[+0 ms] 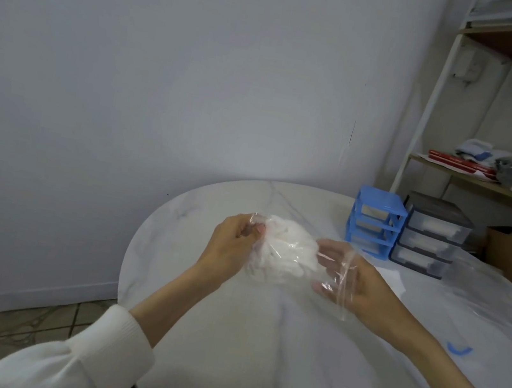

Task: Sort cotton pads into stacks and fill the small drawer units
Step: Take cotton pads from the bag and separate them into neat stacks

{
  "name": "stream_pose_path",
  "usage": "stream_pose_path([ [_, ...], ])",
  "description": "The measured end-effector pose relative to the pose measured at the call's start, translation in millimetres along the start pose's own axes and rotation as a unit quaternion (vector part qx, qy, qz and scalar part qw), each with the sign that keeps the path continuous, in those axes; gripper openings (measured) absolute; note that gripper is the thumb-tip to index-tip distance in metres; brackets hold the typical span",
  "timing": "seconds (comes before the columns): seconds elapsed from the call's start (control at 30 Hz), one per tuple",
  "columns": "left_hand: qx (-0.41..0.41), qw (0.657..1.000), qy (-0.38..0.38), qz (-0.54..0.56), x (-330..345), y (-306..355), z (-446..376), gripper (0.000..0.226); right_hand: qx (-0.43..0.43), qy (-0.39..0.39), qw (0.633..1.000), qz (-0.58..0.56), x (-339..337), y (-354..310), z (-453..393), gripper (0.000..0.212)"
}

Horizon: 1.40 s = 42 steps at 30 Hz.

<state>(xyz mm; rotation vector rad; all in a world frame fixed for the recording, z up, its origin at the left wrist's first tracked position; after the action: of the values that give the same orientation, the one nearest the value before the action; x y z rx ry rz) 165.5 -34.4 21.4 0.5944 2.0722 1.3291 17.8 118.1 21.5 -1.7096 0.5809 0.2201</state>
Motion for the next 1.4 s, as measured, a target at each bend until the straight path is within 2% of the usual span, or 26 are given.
stream_pose_path([
  [0.1,0.004,1.000,0.023,0.007,4,5,-3,0.017,0.003,0.003,1.000,0.024,-3,3,2,0.058],
  [0.2,-0.004,0.999,0.036,-0.009,9,6,-2,0.036,0.003,-0.009,1.000,0.015,-3,2,3,0.054],
  [0.27,-0.009,0.999,0.031,-0.005,12,1,-2,0.037,0.006,-0.006,1.000,0.027,-1,-2,4,0.055],
  [0.37,0.008,0.999,-0.026,0.035,14,-1,2,0.026,0.021,0.010,0.997,0.070,0,-6,1,0.052],
  [0.47,0.018,0.988,-0.129,0.082,13,6,8,0.018,0.012,0.015,0.998,0.067,1,-8,0,0.051],
  [0.5,0.016,0.983,-0.168,0.073,13,7,9,0.025,0.001,0.017,0.997,0.073,0,-7,1,0.046],
  [0.57,0.025,0.976,-0.216,0.008,14,5,13,0.055,-0.004,0.014,0.996,0.090,-3,-6,4,0.039],
  [0.67,0.052,0.972,-0.224,-0.046,16,3,14,0.069,0.005,0.001,0.998,0.057,-2,-4,8,0.041],
  [0.77,0.050,0.971,-0.235,-0.020,13,3,14,0.060,-0.007,0.013,0.999,0.044,4,-6,8,0.049],
  [0.87,0.047,0.966,-0.254,-0.023,11,-1,16,0.054,0.000,0.011,0.997,0.071,4,-6,4,0.040],
  [0.97,0.047,0.965,-0.257,-0.027,12,-5,19,0.048,0.005,0.006,0.998,0.062,2,2,1,0.021],
  [1.13,0.070,0.970,-0.224,-0.068,6,-8,16,0.040,0.004,-0.012,0.993,0.119,1,11,8,0.027],
  [1.3,0.066,0.973,-0.209,-0.079,2,-13,14,0.034,0.063,-0.087,0.994,0.014,5,6,16,0.022],
  [1.4,0.054,0.974,-0.202,-0.090,2,-19,13,0.032,0.078,-0.093,0.993,0.009,6,3,23,0.020],
])
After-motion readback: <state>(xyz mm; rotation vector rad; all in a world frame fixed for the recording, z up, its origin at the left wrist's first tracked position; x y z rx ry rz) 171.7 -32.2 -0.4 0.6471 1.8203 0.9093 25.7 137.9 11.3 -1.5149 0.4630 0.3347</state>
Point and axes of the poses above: each hand's wrist, its own z-axis away from the middle knuckle, its own x-axis out of the palm, y = z × x, the point moved 1 cm from there along -z, towards the middle knuckle, and after that the axes turned 9 degrees about -y, right-handed, at the moved point
